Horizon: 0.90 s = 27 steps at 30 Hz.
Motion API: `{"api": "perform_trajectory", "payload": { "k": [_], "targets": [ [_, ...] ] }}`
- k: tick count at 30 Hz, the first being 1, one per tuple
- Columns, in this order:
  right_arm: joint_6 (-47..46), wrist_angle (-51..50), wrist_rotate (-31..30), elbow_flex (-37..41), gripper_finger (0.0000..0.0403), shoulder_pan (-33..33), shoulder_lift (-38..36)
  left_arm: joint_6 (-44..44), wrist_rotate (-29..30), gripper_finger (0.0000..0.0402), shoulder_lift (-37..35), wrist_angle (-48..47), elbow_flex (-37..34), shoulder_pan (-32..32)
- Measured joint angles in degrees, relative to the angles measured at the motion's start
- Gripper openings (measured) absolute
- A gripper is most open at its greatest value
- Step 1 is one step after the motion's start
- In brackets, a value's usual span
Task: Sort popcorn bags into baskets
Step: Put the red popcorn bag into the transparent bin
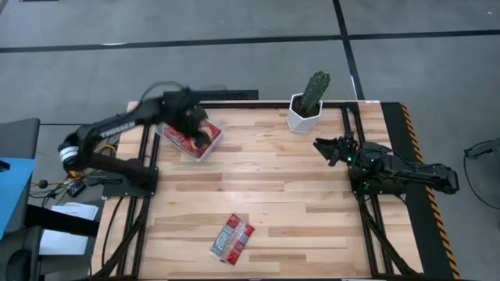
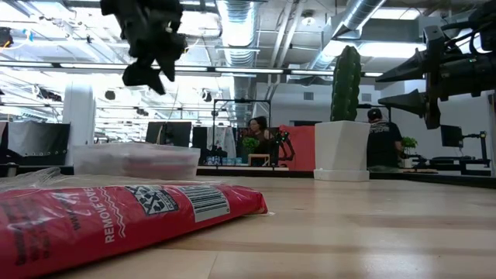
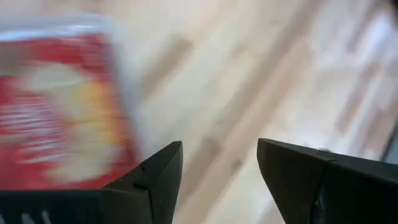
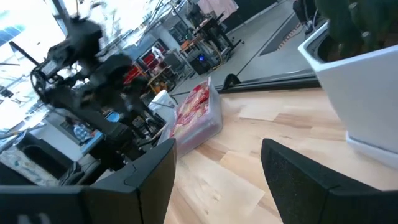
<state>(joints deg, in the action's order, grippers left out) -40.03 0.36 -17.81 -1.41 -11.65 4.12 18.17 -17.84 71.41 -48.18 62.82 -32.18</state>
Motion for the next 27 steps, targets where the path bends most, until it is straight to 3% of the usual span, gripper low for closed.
{"api": "perform_trajectory", "payload": {
  "k": [7,12,16,27],
  "targets": [
    [-0.3,-0.1,1.4,0.0,0.0260,0.0,0.0,22.5,12.7,0.0194,-2.8,18.0,-11.1,27.6],
    [-0.4,-0.1,1.5,0.0,0.0260,0.0,0.0,34.0,25.2,0.0194,0.7,24.0,-14.0,41.8],
    [-0.1,-0.2,1.6,0.0,0.0260,0.0,0.0,40.1,30.4,0.0194,5.5,26.6,-14.1,49.4],
    [0.2,-0.3,2.5,0.0,0.0260,0.0,0.1,53.4,29.6,0.0194,22.4,44.0,-14.1,59.5]
  ]
}}
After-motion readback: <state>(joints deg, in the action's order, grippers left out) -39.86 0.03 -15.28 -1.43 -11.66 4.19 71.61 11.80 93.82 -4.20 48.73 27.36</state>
